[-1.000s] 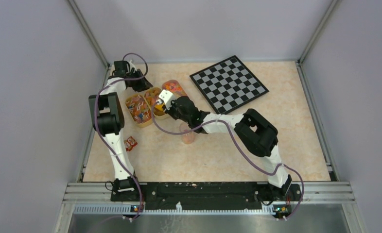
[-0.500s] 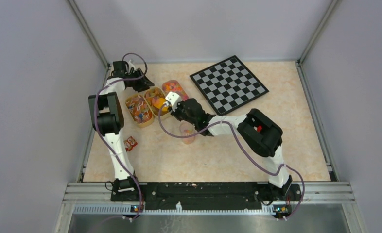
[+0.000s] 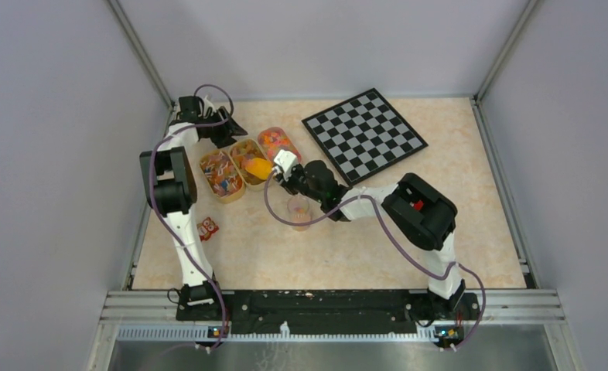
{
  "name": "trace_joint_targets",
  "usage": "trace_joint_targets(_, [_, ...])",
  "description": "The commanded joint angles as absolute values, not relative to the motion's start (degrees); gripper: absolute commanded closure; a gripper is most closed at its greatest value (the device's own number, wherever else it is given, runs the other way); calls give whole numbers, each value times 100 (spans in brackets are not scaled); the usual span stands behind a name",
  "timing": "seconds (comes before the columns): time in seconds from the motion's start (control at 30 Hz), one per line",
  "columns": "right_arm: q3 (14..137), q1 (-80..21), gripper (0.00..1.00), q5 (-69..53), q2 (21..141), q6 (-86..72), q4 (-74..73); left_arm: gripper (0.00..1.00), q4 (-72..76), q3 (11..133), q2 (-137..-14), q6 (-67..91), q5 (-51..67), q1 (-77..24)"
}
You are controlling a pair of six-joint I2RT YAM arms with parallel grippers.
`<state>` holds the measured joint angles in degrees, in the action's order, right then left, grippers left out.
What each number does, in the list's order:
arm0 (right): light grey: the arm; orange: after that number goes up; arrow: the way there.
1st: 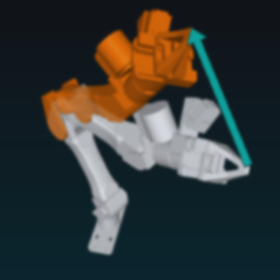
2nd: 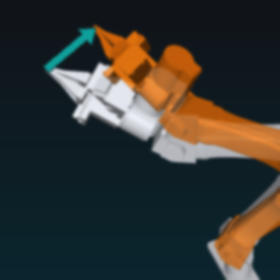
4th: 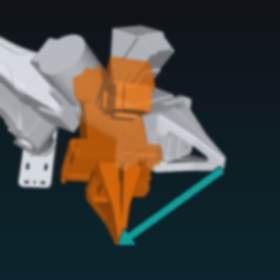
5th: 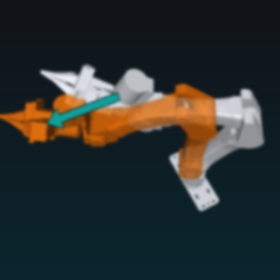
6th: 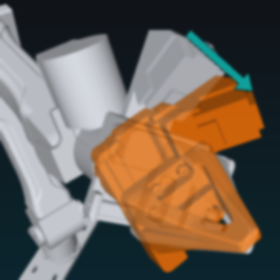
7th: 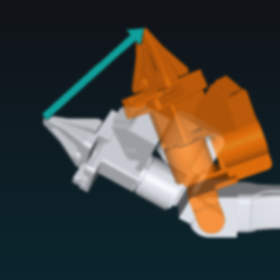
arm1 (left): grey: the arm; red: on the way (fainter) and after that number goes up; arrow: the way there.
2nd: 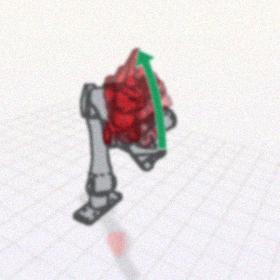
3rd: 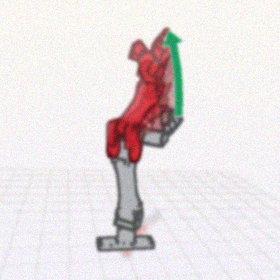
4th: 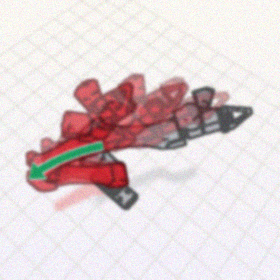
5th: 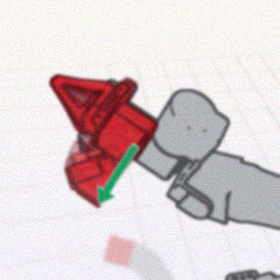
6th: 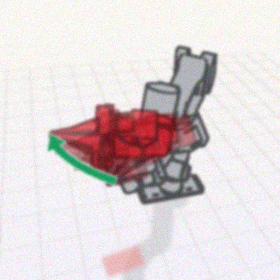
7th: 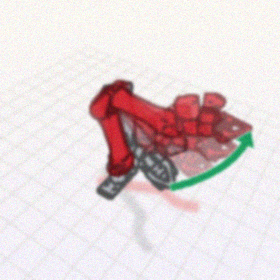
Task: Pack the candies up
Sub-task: Scoop the fake candies from the storage box.
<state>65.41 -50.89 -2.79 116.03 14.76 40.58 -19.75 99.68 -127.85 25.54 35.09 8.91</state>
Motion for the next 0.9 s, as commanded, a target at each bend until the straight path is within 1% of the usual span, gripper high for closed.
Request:
trace_joint_targets(0.0, [6322, -5030, 100, -613, 11160, 1385, 4711, 35, -2313, 10116, -12312, 2588, 3456, 932])
trace_joint_targets(0.17, [6153, -4995, 100, -677, 10987, 1387, 4928, 22, -2391, 10058, -11986, 2645, 3231, 961])
trace_joint_targets(0.3, [6124, -4943, 100, -743, 10892, 1374, 4995, 18, -2470, 10112, -11869, 2628, 3187, 969])
trace_joint_targets(0.53, [5925, -4896, 100, -936, 10684, 1362, 5240, 15, -2699, 10127, -11666, 2529, 3044, 988])
trace_joint_targets(0.73, [5655, -4887, 100, -931, 10255, 1344, 5516, 15, -2915, 10274, -11391, 2562, 3051, 1015])
trace_joint_targets(0.87, [5439, -4878, 100, -897, 9966, 1348, 5751, 16, -2967, 10454, -11143, 2699, 3258, 1036])
